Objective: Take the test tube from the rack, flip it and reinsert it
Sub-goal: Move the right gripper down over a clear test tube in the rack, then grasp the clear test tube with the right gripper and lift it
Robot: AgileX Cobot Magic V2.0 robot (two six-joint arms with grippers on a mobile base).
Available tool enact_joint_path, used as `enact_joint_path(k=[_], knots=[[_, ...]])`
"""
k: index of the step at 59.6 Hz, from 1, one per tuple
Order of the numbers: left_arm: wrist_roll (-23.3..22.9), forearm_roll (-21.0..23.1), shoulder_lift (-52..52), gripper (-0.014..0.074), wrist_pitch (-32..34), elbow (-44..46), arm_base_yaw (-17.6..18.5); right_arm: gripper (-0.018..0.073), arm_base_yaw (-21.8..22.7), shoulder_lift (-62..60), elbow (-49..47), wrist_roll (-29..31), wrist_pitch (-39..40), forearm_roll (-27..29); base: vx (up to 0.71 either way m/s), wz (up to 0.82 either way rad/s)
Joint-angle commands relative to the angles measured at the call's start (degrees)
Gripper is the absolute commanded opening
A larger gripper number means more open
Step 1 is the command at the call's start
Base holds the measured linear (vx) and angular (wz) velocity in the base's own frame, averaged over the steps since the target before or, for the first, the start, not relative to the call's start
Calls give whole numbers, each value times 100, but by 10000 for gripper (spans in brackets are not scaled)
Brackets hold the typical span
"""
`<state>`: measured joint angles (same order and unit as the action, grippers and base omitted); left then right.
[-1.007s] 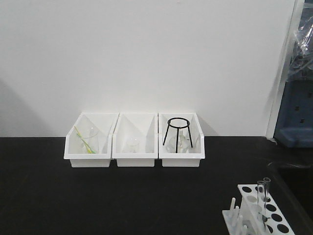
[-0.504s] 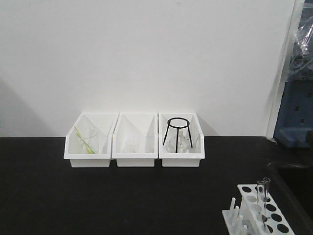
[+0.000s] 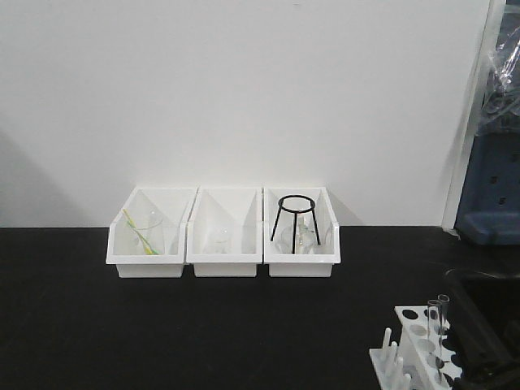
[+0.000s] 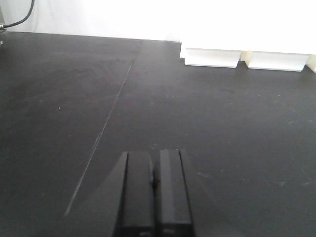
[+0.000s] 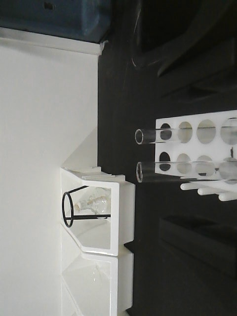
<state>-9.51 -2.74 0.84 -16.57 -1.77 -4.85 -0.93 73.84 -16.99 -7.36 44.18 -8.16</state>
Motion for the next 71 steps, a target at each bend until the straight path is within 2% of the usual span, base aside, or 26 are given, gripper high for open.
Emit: enact_joint_path(k=[1,9,24,38,46,51,66,71], knots=[[-1,21,63,-6,499,-5,39,511,23,402,-176,12,1166,-31,0,0],[-1,21,63,-6,499,-5,39,511,23,1126,-467,12,1559,-51,0,0],[-1,21,63,-6,499,-5,39,511,23,1998,-1206,-41,1510,-561,0,0],[-1,21,63,-6,499,-5,39,511,28,2446,-1364,33,1604,-454,0,0],[-1,21,63,-6,499,-5,39,480,28,2564,-1364,180,1692,-449,0,0],[-1,21,63,-6,499,-5,39,406,28,2564,-1364,180,1692,-449,0,0],[-1,21,63,-6,499,-5,39,-18,28,2564,-1364,156,1692,-466,0,0],[-1,21,63,-6,499,-5,39,-15,28,2540,-1364,151,1676,-491,0,0]])
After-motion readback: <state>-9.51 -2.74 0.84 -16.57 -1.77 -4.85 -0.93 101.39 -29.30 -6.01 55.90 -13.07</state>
